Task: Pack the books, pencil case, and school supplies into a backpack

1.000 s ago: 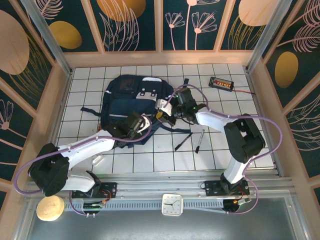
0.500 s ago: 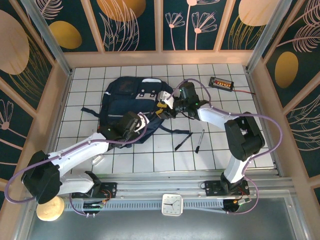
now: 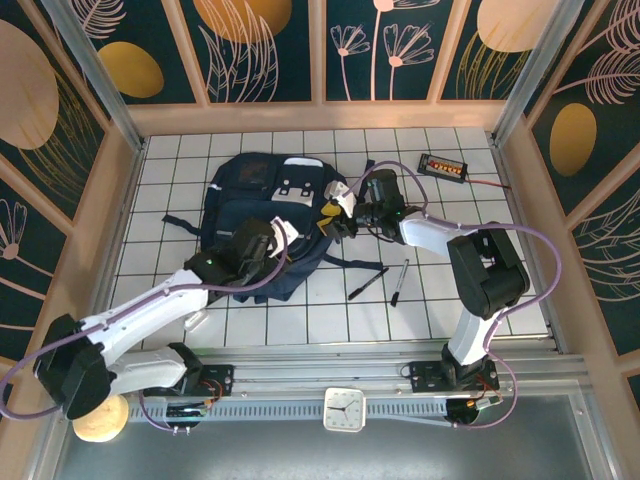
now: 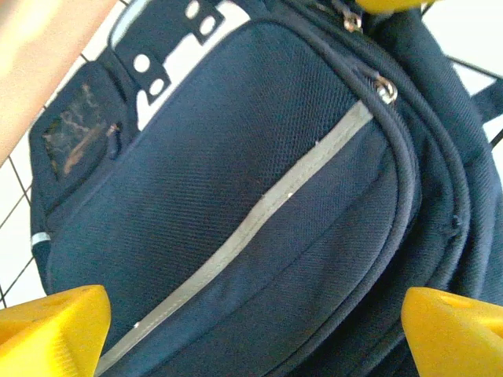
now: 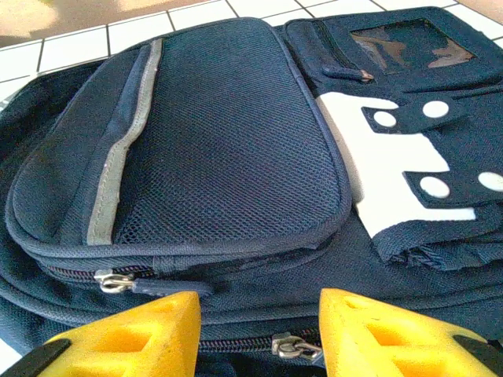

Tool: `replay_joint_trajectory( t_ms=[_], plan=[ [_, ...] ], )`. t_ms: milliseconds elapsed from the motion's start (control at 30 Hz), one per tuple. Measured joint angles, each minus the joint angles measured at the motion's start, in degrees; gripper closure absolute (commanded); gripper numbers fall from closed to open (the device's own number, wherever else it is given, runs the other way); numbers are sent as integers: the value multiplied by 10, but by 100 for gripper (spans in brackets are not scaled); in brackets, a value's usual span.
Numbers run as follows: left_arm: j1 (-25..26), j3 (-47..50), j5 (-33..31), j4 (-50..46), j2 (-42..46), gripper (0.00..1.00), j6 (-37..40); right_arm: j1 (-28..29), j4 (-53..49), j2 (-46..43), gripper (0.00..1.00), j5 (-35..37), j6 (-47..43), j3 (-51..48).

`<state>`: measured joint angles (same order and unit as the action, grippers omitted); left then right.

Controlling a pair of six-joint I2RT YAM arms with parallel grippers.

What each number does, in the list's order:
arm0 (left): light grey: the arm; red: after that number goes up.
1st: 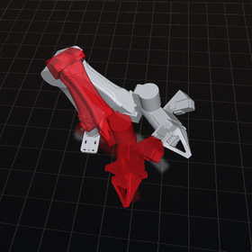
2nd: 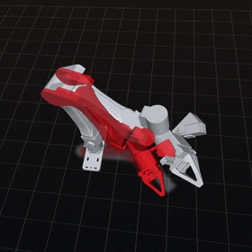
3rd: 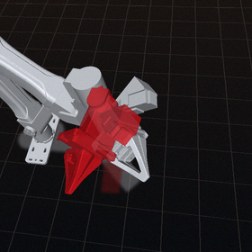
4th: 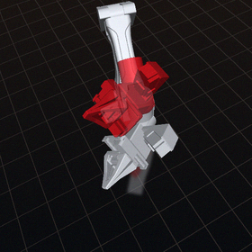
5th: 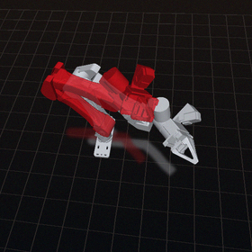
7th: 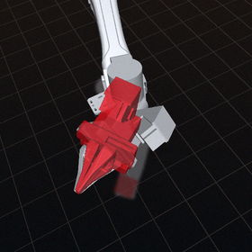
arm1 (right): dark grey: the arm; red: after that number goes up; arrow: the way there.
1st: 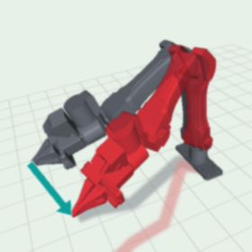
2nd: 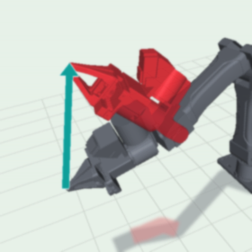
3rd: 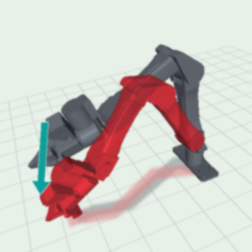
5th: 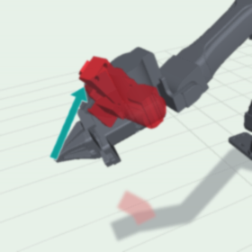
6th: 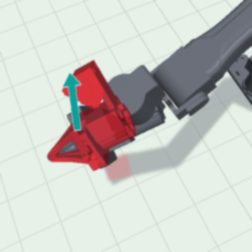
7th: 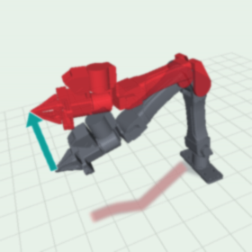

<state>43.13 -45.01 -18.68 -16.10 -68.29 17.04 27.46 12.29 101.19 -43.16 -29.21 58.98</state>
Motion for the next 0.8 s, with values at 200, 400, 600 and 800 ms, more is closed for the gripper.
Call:
replay_joint_trajectory(
  t_ms=[200, 400, 600, 800],
  plan=[
    [-33, 0, 8, 12, -43, 25, 27, 1, 8, 0, 55, 0, 7, -6],
    [-60, -20, 5, 27, -96, 79, 58, 2, 9, 0, 55, 0, 10, -6],
    [-61, -44, 5, 30, -125, 100, 70, 8, 1, 0, 54, 0, -24, -4],
    [-61, -49, 3, 27, -114, 100, 70, 15, -21, 21, 53, 0, -85, 43]
  ],
)
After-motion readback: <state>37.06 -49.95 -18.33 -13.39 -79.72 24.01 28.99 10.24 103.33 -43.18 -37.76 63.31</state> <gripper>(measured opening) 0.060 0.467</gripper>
